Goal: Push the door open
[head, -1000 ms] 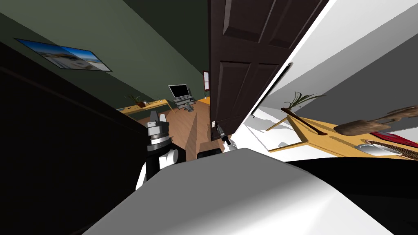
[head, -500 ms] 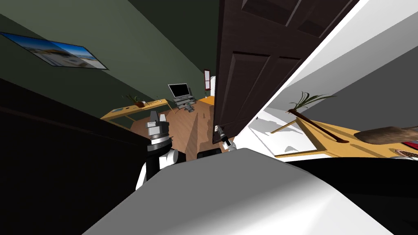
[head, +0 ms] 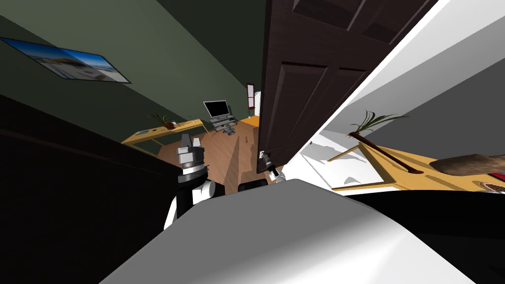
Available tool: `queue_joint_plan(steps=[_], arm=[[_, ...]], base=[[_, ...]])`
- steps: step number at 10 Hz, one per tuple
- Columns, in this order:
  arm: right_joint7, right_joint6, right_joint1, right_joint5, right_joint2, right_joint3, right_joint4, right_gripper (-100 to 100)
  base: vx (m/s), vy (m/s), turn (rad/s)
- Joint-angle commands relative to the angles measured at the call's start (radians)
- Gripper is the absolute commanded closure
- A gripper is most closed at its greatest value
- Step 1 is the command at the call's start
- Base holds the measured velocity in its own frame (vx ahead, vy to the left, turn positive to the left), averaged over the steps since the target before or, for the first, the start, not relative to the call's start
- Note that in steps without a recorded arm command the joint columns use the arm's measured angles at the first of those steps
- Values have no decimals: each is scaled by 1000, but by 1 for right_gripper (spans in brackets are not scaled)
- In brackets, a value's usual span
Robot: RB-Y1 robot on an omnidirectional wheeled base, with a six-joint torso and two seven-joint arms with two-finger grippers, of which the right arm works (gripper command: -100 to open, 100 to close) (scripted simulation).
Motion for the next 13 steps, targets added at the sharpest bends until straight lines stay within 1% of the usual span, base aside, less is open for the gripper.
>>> queue_joint_plan(steps=[1,2,3,4,7,8,9,11,12,13], arm=[[-1,-1,0,-1,-1,-1,-1,100],[-1,-1,0,-1,-1,-1,-1,100],[16,7,-2,-12,-10,-15,0,100],[24,10,-3,-18,-12,-23,-1,100],[56,22,-9,-40,-10,-52,-4,100],[56,22,-9,-40,-10,-52,-4,100],[73,29,-12,-53,-1,-67,-5,100],[95,38,-16,-69,18,-88,-7,100],[105,42,-18,-76,29,-97,-8,100],[118,47,-20,-85,48,-109,-9,100]], base=[[-6,0,-3],[0,0,0],[87,34,-48],[160,83,-67],[196,74,-72],[138,31,-30],[155,37,-36],[203,69,-116],[191,90,-92],[171,101,-113]])
